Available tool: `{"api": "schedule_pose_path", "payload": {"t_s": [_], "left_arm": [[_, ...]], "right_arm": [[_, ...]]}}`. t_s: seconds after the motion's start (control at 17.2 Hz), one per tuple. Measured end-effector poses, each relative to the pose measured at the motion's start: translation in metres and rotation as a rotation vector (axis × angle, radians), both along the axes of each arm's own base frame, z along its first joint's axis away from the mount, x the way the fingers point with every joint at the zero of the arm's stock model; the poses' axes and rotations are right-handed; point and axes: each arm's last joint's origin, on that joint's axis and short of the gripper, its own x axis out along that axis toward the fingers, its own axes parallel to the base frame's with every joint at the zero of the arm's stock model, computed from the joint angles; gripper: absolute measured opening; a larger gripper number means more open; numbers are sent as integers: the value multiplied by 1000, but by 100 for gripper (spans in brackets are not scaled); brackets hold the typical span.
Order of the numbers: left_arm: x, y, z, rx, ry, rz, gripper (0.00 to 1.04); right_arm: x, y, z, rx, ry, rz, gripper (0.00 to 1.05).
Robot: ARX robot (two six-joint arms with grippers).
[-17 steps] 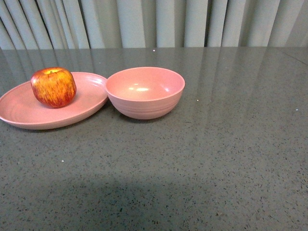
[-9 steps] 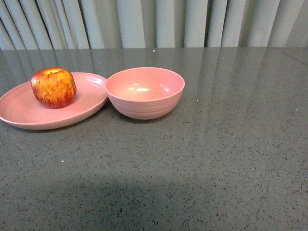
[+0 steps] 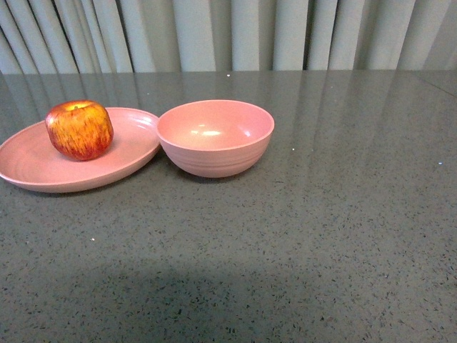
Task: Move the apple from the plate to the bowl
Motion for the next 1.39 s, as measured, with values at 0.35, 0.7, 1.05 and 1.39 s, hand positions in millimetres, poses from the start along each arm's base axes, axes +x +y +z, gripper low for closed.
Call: {"api": "schedule_pose_path", "payload": {"t_s": [0.35,0.7,1.05,1.39], "left_arm": [[0,0,0,0,0,0,98],[0,0,0,0,2,0,98],[16,-2,28,-87,222,170,98],[96,-8,82,-31,126,-3,98]], "right_arm": [[0,0,0,0,0,0,98],[0,0,0,0,0,0,98],[0,0,0,-1,-1,0,98],[0,0,0,-1,0,0,98]]}}
